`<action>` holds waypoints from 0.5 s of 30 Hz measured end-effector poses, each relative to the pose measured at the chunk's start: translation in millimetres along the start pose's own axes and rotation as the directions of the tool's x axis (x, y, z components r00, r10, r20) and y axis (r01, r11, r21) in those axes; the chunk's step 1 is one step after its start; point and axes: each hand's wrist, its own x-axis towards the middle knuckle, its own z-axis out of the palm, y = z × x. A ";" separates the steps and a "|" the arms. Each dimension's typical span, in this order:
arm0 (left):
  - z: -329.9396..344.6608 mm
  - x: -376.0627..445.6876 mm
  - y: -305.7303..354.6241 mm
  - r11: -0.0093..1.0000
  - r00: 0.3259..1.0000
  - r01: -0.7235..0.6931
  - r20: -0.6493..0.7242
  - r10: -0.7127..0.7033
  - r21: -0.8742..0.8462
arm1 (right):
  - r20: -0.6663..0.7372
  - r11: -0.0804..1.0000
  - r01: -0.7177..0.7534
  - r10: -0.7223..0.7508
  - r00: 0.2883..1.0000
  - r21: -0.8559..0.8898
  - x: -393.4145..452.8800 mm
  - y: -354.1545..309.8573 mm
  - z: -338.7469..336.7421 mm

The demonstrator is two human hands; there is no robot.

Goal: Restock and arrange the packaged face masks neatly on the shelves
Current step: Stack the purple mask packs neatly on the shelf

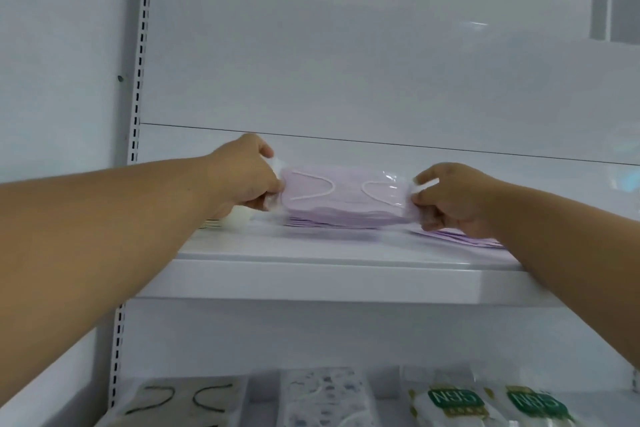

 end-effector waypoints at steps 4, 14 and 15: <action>2.6 20.5 14.4 0.899 0.988 -0.149 0.018 0.155 0.411 | 0.019 0.943 0.079 -0.077 0.997 -0.325 17.4 -15.9 -2.0; 43.2 58.2 25.3 0.405 0.950 -0.239 0.299 -0.092 0.882 | 0.235 0.757 0.115 0.052 0.971 -0.643 53.1 -12.3 11.3; 47.1 60.2 22.5 0.371 0.942 -0.258 0.317 -0.107 0.892 | 0.261 0.746 0.129 0.062 0.963 -0.653 56.3 -7.6 13.4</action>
